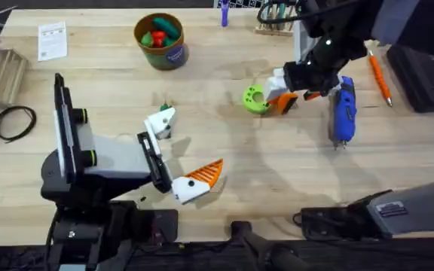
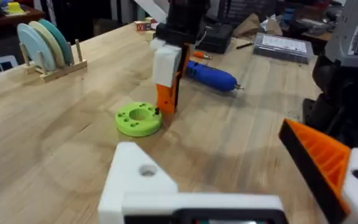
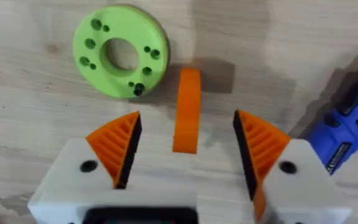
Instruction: Pick up the gripper from the table and insert it into the empty holder that is missing its gripper. Then pick up a screw, insert it into the mounting hole, and use the screwdriver to tighten it. Finally, clean up the table by picking up the vegetable and placing it into the bucket.
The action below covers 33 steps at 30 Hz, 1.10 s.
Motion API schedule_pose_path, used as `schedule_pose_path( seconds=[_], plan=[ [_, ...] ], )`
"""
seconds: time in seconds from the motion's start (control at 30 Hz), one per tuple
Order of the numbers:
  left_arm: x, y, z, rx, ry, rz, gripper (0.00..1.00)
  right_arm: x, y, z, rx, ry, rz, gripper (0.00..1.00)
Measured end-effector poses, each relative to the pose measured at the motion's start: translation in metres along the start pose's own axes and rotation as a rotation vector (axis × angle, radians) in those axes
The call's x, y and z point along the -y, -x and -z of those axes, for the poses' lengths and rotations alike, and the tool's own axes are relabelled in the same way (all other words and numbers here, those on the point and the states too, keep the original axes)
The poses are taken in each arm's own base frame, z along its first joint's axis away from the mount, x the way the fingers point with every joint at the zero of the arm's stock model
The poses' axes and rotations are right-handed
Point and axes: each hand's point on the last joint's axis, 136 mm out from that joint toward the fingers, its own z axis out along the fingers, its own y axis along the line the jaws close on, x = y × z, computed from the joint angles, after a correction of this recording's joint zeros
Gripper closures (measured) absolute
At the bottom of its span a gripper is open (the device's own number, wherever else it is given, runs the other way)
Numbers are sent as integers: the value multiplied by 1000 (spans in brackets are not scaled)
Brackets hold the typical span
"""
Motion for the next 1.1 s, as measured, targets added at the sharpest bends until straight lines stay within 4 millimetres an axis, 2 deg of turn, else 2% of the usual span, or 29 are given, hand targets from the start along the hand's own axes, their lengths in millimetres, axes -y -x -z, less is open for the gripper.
schedule_pose_path(
  seconds=[0.13, 0.17, 0.23, 0.27, 0.33, 0.63, 0.8, 0.9, 1.1],
  plan=[
    [0, 0, 0, 0, -1, 0, 14, 5, 1, 0, 2, -1, -17, 271],
    [0, 0, 0, 0, -1, 0, 14, 7, 2, 0, 1, -1, -24, 605],
    [0, 0, 0, 0, -1, 0, 16, 7, 1, 0, -1, 0, -23, 862],
    [0, 0, 0, 0, -1, 0, 15, 7, 1, 0, -1, 0, -25, 960],
    [0, 0, 0, 0, -1, 0, 15, 7, 1, 0, -1, 0, -24, 990],
    [0, 0, 0, 0, -1, 0, 15, 7, -1, 1, -10, -1, -24, 991],
    [0, 0, 0, 0, -1, 0, 15, 8, -6, 14, -41, -8, -24, 992],
    [0, 0, 0, 0, -1, 0, 15, 7, -3, 38, -16, 1, -24, 992],
    [0, 0, 0, 0, -1, 0, 15, -8, 10, 107, 147, 103, -18, 992]
  ],
)
